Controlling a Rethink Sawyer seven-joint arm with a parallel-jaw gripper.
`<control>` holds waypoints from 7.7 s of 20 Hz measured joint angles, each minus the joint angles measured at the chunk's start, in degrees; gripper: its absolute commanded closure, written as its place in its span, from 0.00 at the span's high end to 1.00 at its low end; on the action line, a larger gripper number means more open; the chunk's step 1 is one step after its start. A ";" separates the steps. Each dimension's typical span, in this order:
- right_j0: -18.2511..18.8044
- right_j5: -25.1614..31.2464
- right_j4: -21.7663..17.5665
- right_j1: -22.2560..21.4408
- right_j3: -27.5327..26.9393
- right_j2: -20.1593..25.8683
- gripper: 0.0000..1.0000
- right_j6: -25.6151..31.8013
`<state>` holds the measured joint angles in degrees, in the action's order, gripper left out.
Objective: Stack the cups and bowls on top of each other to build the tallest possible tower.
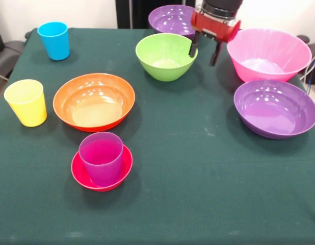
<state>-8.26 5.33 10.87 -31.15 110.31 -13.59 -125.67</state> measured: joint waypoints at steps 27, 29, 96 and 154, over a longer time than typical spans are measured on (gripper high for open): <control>3.21 -0.57 0.00 0.52 0.83 0.48 1.00 0.00; 3.27 -1.47 0.00 1.20 0.83 0.63 1.00 0.00; 4.67 16.11 -2.69 -5.85 -7.96 -0.68 0.00 0.00; 23.07 39.71 -15.36 10.71 -55.90 14.29 0.00 0.05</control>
<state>14.81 45.04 -4.49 -20.45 54.41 0.70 -125.62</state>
